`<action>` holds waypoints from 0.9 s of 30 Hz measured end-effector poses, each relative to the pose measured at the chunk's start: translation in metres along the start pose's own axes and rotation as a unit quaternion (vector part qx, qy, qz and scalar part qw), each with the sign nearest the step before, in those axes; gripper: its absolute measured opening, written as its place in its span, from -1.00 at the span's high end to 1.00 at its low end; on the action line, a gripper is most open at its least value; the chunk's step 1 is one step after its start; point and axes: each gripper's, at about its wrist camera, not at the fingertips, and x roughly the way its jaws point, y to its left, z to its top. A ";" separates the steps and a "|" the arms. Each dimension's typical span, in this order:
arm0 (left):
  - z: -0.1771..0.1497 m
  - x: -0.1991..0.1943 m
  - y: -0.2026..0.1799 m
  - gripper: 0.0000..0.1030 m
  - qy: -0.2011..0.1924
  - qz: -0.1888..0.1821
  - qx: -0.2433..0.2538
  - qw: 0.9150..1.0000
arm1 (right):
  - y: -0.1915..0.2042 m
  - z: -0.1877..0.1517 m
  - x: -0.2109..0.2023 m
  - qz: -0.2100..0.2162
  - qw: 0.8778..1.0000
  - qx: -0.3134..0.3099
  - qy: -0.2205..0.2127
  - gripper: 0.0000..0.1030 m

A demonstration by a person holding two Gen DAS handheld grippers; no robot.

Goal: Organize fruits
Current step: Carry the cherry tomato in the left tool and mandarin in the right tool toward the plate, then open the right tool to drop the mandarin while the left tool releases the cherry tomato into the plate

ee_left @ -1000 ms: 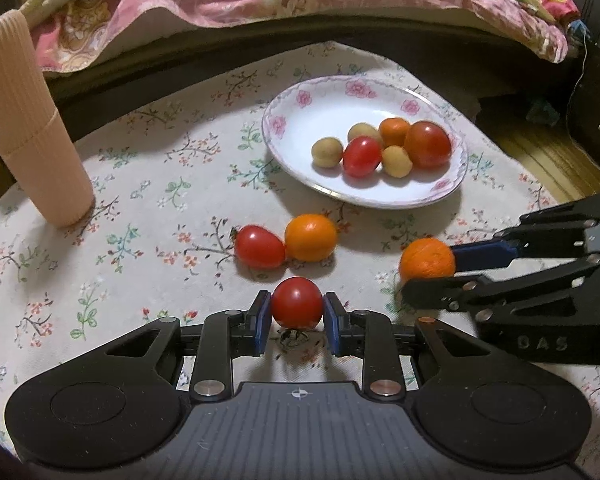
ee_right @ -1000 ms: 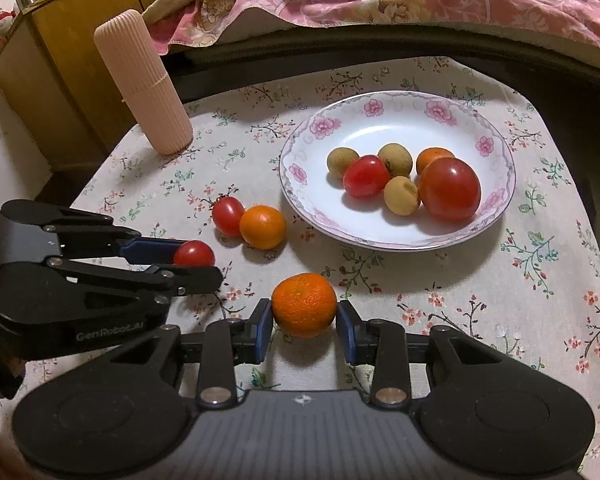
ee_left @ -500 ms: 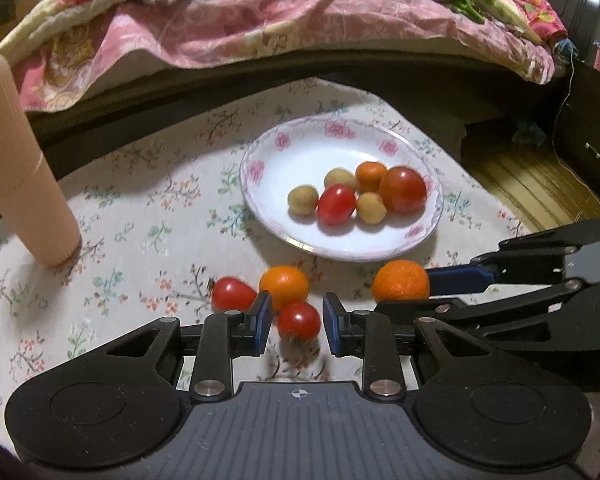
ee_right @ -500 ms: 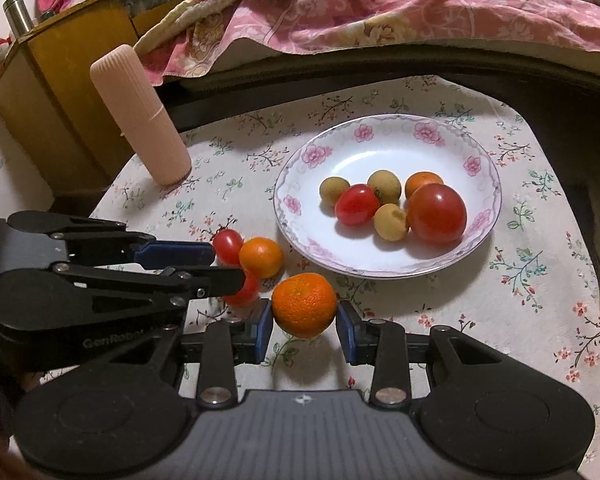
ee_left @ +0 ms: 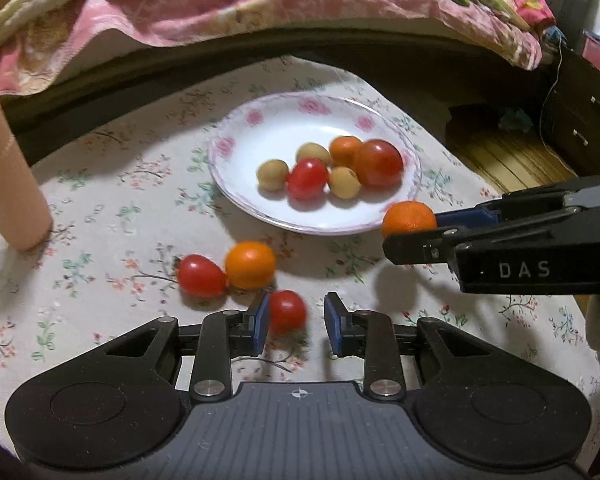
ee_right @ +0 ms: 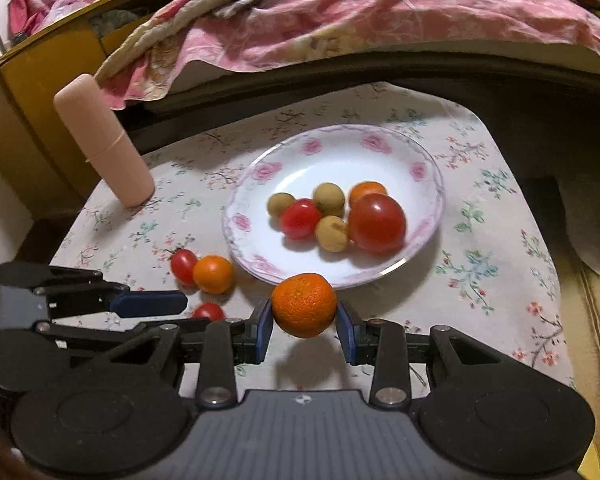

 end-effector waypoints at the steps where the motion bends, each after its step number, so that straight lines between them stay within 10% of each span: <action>1: -0.001 0.001 -0.002 0.19 -0.003 0.006 0.003 1.000 | -0.001 -0.001 0.000 0.000 1.000 0.001 0.001 0.28; 27: -0.008 0.018 0.004 0.32 0.005 0.035 -0.002 0.999 | 0.001 -0.002 0.002 -0.001 1.000 -0.005 0.001 0.28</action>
